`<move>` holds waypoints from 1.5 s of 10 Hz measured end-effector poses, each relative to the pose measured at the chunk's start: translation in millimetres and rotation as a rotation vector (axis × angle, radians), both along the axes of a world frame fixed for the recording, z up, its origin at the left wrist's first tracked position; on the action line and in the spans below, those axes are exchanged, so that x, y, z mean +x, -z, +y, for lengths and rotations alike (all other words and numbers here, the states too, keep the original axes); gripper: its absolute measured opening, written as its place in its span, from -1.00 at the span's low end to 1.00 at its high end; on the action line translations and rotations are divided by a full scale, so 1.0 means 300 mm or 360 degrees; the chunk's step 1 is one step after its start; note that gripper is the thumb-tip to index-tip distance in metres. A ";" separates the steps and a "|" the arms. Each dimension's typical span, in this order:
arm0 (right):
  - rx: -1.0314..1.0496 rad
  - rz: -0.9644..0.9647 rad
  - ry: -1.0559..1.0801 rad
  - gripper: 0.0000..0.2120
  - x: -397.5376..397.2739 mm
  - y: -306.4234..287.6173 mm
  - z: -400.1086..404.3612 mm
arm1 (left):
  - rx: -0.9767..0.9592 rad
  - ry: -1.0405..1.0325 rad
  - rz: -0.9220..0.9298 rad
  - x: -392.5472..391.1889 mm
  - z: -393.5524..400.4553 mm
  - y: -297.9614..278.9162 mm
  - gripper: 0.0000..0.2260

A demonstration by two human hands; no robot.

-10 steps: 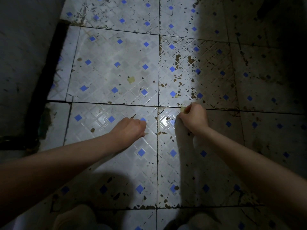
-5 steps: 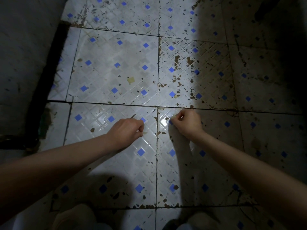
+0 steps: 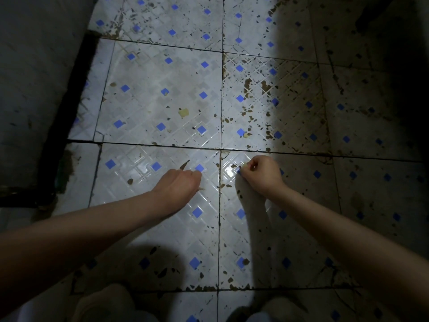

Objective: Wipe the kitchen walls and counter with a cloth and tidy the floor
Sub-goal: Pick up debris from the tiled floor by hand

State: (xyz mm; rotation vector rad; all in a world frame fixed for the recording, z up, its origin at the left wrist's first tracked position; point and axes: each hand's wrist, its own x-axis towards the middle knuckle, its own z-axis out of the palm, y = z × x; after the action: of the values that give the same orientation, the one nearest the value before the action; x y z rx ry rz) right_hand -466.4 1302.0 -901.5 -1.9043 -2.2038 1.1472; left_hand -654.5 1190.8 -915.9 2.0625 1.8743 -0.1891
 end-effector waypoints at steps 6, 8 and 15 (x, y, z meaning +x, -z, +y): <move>-0.0071 0.0103 0.0086 -0.89 -0.020 -0.014 0.034 | -0.0809 -0.1663 -0.1744 -0.006 0.189 -0.052 -0.73; -0.0086 0.0117 0.0182 -0.84 -0.041 -0.010 0.055 | -0.0760 -0.1688 -0.1759 -0.020 0.211 -0.057 -0.70; -0.0220 0.0269 0.0453 -0.87 -0.068 0.014 0.117 | -0.0694 -0.1865 -0.1925 -0.030 0.211 -0.051 -0.76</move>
State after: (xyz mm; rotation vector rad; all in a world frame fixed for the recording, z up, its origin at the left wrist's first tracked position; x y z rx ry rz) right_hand -486.9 1337.1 -905.6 -2.0033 -1.7430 1.3788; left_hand -663.4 1254.0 -900.5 0.2990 1.5891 0.6990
